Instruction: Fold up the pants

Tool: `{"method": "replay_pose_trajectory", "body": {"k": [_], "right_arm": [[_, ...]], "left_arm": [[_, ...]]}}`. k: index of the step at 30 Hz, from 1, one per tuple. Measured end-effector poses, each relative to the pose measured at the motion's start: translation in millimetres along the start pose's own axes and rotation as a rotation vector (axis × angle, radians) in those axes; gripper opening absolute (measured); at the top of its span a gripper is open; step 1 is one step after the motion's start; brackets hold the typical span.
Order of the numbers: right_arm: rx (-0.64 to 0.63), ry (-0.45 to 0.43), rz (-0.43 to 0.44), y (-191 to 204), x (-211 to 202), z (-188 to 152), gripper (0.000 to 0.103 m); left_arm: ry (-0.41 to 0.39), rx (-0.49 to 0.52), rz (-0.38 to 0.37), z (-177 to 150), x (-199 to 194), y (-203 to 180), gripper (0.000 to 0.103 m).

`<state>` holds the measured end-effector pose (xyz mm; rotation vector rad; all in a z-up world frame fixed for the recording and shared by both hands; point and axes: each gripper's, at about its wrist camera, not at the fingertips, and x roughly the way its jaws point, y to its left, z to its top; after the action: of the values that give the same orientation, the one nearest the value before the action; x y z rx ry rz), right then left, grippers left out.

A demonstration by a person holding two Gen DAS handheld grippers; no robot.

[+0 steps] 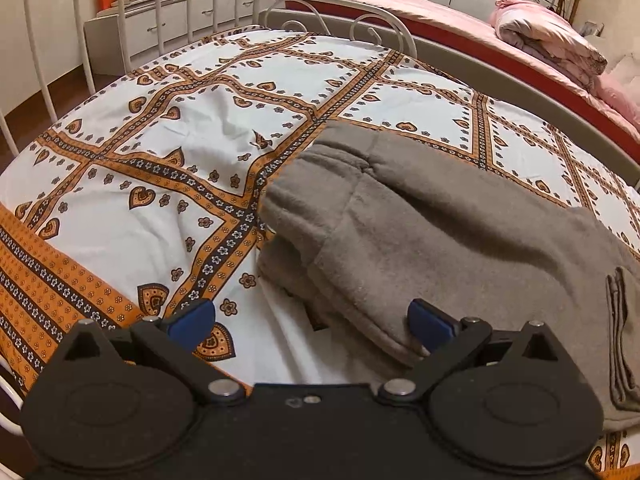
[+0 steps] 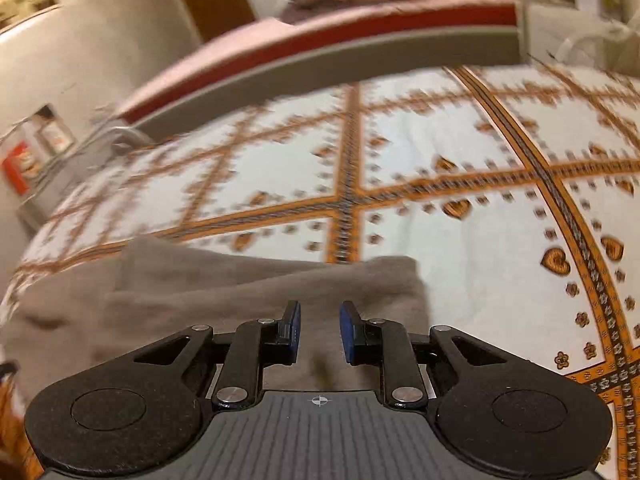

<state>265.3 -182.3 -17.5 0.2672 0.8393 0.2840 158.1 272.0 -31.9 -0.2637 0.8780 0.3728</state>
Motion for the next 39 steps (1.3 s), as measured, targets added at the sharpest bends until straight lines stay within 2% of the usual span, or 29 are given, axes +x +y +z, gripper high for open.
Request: {"method": "replay_pose_trajectory", "body": {"k": [2,5,6,8,10,12,13,14,15,16,19,21,24,27,28,31,35,37,39], "right_arm": [[-0.063,0.039,0.019,11,-6,-8,0.022],[-0.178,0.215,-0.019,19,11,-36,0.023],[-0.219,0.198,-0.018,21,10,-43,0.024],[-0.179,0.176,-0.012,21,3,-36,0.024],[-0.129,0.082,0.037,19,-13,-31,0.026],[-0.106,0.044,0.031,15,-20,-28,0.036],[-0.095,0.030,0.030,13,-23,-28,0.038],[-0.080,0.026,0.034,11,-24,-28,0.039],[-0.066,0.029,0.040,8,-24,-29,0.039],[-0.058,0.029,0.042,7,-24,-29,0.039],[-0.060,0.017,0.040,7,-24,-26,0.040],[-0.058,0.005,0.043,5,-26,-28,0.040],[-0.052,0.006,0.053,3,-26,-26,0.041],[-0.056,0.013,0.057,4,-25,-27,0.043],[-0.061,0.014,0.057,4,-25,-27,0.043],[-0.066,0.013,0.062,6,-25,-28,0.046],[-0.067,-0.004,0.061,4,-28,-26,0.048],[-0.059,-0.006,0.065,1,-29,-25,0.049],[-0.056,-0.008,0.063,-2,-29,-24,0.050]], "left_arm": [[-0.005,0.004,-0.005,0,-1,-1,0.096],[-0.008,0.004,-0.009,0,-2,0,0.096],[-0.009,0.000,-0.011,0,-2,0,0.096],[-0.012,-0.003,-0.015,0,-4,0,0.096],[-0.016,0.007,-0.021,-1,-6,-1,0.096],[-0.019,0.014,-0.022,-1,-7,-1,0.096],[-0.021,0.005,-0.029,-1,-8,1,0.096],[-0.022,-0.009,-0.038,-1,-8,4,0.095],[-0.025,-0.040,-0.063,0,-9,8,0.089],[-0.026,-0.081,-0.109,1,-9,13,0.081],[0.017,-0.256,-0.262,1,-1,33,0.070],[0.049,-0.347,-0.295,-1,7,43,0.067],[0.056,-0.451,-0.344,-1,17,54,0.062],[0.068,-0.511,-0.371,-1,26,60,0.052],[0.057,-0.522,-0.391,-1,27,63,0.052],[0.078,-0.535,-0.384,-1,40,68,0.050],[0.100,-0.606,-0.458,-6,38,75,0.050],[0.137,-0.596,-0.483,-11,31,71,0.047],[0.139,-0.569,-0.463,-10,28,66,0.046]]}}
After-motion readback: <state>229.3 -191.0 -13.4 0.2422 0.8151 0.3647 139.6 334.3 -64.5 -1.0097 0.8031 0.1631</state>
